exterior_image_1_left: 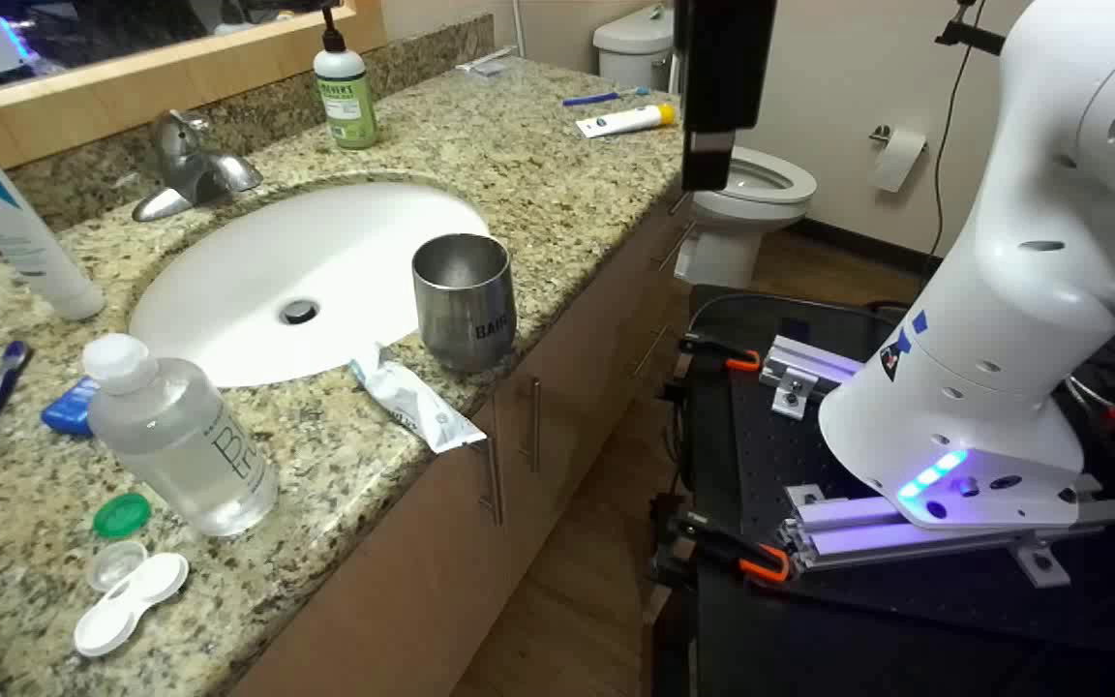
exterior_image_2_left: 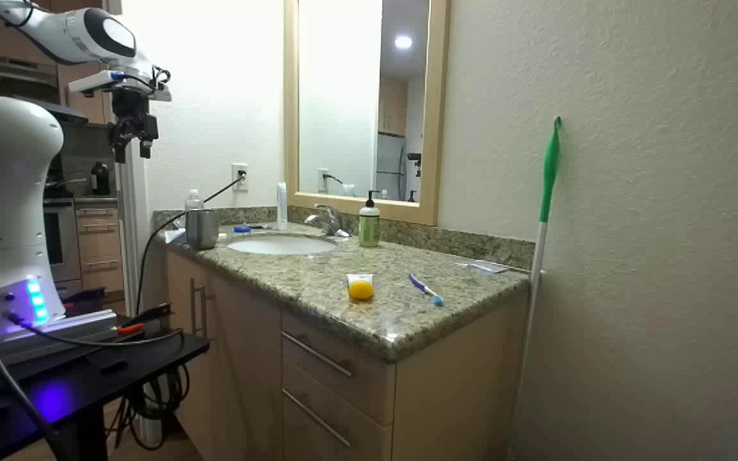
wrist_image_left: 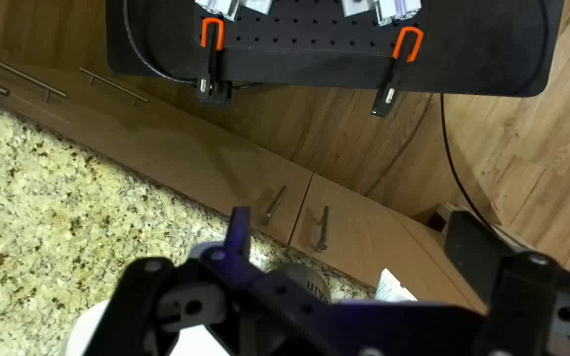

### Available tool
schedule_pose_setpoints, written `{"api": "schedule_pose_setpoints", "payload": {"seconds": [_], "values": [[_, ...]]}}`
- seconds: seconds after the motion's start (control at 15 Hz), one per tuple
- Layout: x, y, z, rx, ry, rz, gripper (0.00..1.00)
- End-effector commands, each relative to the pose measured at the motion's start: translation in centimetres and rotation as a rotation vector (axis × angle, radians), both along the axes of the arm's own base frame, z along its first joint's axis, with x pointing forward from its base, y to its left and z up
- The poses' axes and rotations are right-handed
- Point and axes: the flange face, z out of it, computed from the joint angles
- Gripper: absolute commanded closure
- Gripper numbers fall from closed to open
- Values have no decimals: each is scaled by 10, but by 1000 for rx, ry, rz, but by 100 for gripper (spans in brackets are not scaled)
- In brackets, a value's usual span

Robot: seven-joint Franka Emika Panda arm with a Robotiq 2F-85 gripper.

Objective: Move the silver cup to the right

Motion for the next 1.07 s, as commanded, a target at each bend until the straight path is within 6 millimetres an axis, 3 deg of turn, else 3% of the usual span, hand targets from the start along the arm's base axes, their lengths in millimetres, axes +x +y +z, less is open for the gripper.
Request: {"api": "schedule_pose_setpoints", "payload": {"seconds": [0.0,0.07,0.2,0.4,0.73,0.8,0.87,1.0], "values": [[0,0,0,0,1,0,0],[0,0,0,0,1,0,0],[24,-6,-4,-1,-77,43,0],[55,0,-7,-34,-222,118,0],[98,12,-36,102,-252,125,0],[103,13,-38,150,-242,107,0],[85,13,-33,80,-263,110,0],[96,12,-40,121,-243,100,0]]}}
